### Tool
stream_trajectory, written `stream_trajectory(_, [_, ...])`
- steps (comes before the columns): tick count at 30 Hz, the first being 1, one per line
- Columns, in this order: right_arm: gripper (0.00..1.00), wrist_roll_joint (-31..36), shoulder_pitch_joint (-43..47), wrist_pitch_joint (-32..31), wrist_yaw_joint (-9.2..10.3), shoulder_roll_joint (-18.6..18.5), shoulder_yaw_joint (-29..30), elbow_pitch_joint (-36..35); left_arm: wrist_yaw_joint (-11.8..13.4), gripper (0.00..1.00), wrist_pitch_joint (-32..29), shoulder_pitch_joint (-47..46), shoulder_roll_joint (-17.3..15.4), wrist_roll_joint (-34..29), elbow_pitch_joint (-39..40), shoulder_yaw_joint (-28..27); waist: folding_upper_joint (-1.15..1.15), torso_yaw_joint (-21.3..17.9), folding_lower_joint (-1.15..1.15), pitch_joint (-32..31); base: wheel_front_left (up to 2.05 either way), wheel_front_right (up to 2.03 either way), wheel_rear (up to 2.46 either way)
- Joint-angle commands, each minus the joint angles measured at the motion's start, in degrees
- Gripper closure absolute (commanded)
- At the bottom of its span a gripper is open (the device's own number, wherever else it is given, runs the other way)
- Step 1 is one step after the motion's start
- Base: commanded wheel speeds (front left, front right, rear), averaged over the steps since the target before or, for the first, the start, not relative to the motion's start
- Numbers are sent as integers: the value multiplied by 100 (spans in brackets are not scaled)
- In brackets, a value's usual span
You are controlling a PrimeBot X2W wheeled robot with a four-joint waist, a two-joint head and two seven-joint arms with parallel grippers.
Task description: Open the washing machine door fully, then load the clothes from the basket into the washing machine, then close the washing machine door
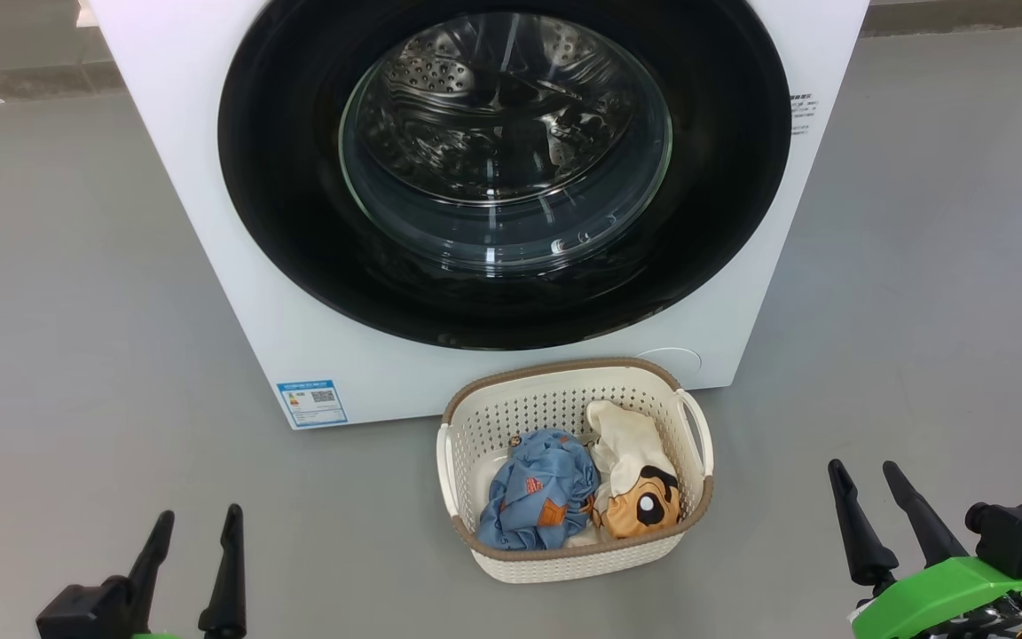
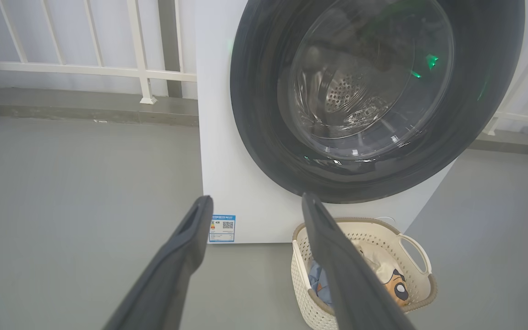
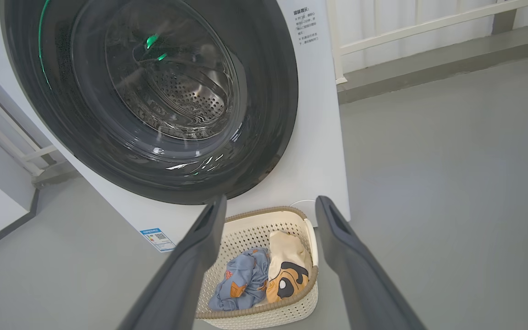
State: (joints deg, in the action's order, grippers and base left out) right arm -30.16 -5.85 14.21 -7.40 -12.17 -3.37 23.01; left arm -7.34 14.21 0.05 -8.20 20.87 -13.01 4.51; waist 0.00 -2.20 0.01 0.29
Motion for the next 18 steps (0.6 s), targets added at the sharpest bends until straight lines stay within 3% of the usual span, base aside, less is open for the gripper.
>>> stream_trajectory(1, [0,145,-91,79,-9,-109,-112,-119,-14,0,79,-131,-142,-113,119,-180,0,1,0,0,0,0,0])
stream_trajectory(18, [0,146,-39,79,-9,-94,-86,-150,-14,0,79,-141,-99,21,-57,-294,0,19,0,10,0,0,0])
